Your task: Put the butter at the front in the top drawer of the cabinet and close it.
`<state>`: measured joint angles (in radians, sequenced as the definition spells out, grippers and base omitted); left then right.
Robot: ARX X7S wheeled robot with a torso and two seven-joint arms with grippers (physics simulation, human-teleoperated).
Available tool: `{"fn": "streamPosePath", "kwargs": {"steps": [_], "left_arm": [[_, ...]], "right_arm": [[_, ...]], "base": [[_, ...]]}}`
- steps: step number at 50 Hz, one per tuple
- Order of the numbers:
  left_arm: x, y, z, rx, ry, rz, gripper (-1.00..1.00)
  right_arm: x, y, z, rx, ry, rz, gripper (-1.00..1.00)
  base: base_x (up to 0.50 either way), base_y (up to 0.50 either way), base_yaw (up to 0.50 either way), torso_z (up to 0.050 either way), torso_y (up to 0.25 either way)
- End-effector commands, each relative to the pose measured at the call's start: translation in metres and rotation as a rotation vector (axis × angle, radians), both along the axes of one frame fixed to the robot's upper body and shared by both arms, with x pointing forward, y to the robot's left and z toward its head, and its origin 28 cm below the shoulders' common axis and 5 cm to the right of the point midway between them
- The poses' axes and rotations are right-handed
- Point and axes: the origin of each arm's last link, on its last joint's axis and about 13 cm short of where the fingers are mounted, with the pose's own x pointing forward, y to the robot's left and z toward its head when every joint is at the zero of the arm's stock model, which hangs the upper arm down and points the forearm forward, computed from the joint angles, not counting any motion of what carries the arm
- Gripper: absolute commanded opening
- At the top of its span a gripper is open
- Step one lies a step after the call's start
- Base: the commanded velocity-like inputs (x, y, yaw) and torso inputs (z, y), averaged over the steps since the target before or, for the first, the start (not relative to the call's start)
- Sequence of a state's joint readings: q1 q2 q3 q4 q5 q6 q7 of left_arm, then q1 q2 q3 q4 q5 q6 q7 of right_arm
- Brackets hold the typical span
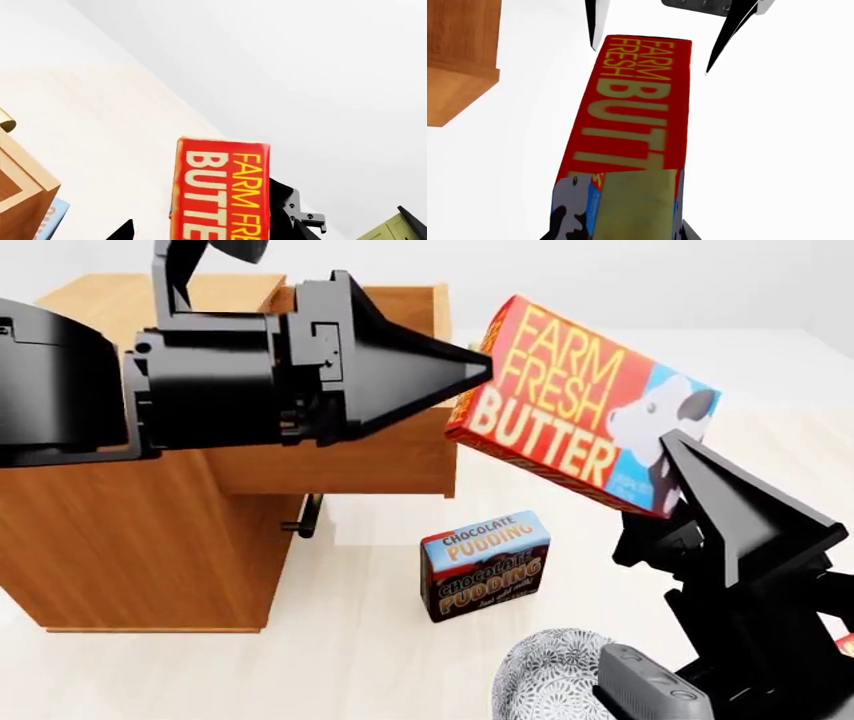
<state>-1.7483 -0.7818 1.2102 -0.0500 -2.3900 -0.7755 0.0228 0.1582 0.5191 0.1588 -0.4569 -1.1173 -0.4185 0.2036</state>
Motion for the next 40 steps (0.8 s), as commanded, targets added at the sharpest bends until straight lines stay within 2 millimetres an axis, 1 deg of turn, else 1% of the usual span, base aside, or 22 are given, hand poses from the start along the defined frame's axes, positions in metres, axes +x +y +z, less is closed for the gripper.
{"fn": "streamPosePath", "kwargs": {"steps": [1, 12, 22, 40], "left_arm": [[0.003, -0.001, -0.003, 0.002, -0.006, -0.023, 1.0], [0.008, -0.001, -0.006, 0.012, 0.0, -0.018, 1.0], [0.008, -0.006, -0.006, 0.016, 0.003, -0.035, 1.0], [0.015, -0.011, -0.008, 0.015, 0.006, -0.056, 1.0]], "right_arm": [[-0.002, -0.001, 0.006, 0.022, -0.042, 0.006, -1.0], [-0.001, 0.0, 0.006, 0.028, -0.038, 0.002, -1.0], [-0.005, -0.001, 0.007, 0.026, -0.041, -0.006, -1.0], [-0.004, 0.0, 0.003, 0.024, -0.032, -0.004, -1.0]], "base": [[0.0, 0.0, 0.0, 0.0, 0.0], [0.0, 0.0, 0.0, 0.001, 0.001], [0.0, 0.0, 0.0, 0.0, 0.001], [0.0, 0.0, 0.0, 0.001, 0.001]]}}
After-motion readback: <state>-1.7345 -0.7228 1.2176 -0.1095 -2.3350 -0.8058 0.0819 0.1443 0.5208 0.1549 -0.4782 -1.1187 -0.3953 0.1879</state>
